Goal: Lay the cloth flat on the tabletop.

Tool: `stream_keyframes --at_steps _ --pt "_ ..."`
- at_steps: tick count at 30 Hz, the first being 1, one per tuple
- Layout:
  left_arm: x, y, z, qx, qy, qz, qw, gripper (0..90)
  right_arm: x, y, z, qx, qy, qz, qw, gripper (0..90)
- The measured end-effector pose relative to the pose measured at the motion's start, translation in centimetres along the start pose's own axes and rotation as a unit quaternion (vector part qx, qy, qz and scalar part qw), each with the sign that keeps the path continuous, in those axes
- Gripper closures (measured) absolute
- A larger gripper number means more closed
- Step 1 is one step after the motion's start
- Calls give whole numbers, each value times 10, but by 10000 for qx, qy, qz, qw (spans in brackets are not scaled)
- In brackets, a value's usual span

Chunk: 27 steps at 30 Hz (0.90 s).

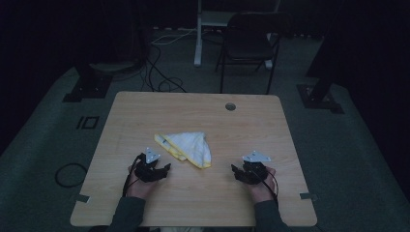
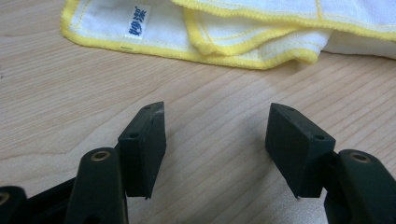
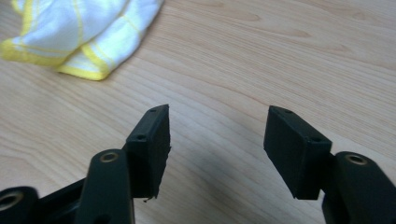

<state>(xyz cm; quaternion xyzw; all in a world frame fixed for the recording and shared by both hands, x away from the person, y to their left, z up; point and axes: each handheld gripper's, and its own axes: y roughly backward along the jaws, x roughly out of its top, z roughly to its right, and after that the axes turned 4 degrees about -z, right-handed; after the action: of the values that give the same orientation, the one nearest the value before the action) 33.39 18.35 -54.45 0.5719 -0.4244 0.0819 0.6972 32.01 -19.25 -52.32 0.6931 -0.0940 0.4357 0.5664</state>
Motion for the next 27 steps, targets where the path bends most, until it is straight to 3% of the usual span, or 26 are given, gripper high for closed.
stream_keyframes --at_steps 10,27 --pt "0 0 0 -3 10 16 10000 407 10 3 -14 76 337 75 9994 447" --pt "0 2 3 17 30 -14 10000 504 21 5 -26 231 549 198 9980 493"
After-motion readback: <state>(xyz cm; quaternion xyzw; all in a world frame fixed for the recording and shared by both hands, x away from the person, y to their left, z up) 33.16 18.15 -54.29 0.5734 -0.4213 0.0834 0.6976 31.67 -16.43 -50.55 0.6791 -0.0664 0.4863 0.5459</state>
